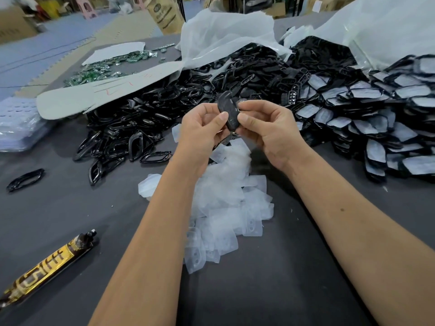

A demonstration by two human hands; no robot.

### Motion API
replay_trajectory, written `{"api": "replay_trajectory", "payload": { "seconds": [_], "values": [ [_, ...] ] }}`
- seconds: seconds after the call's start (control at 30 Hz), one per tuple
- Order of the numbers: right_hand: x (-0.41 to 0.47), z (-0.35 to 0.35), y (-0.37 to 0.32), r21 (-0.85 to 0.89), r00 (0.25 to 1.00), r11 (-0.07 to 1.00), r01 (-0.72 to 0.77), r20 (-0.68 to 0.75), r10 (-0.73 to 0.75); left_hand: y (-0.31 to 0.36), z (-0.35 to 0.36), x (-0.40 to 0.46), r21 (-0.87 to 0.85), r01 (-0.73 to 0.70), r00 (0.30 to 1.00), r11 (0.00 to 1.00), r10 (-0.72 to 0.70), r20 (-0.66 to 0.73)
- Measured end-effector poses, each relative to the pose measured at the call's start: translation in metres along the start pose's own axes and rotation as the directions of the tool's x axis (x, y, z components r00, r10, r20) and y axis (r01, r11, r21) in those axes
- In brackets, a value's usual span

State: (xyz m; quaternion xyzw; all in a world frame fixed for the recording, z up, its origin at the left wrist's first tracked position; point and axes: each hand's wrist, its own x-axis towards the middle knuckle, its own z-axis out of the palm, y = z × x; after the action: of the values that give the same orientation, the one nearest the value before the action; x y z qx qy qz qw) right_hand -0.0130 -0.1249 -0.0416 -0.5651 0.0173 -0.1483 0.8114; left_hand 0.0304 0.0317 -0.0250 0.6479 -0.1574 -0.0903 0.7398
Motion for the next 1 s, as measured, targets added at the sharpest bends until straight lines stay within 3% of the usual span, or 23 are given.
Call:
{"api": "replay_trajectory", "payload": {
  "seconds": [0.1, 0.33, 1.0],
  "values": [
    [-0.006, -0.003, 0.003, -0.127, 1.000, 0.992, 0.008, -0.001, -0.008, -0.004, 0.000, -0.002, 0.074, -0.021, 1.000, 0.997, 0.021, 0.002],
    [-0.006, 0.002, 0.008, -0.222, 0.997, 0.974, 0.052, -0.036, -0.061, -0.013, -0.011, -0.002, 0.135, -0.014, 1.000, 0.991, 0.012, 0.013],
    [-0.009, 0.003, 0.005, -0.365, 0.998, 0.929, 0.059, 0.010, -0.059, -0.013, -0.012, -0.002, -0.006, 0.040, 0.999, 0.999, -0.040, 0.005]
  ]
}}
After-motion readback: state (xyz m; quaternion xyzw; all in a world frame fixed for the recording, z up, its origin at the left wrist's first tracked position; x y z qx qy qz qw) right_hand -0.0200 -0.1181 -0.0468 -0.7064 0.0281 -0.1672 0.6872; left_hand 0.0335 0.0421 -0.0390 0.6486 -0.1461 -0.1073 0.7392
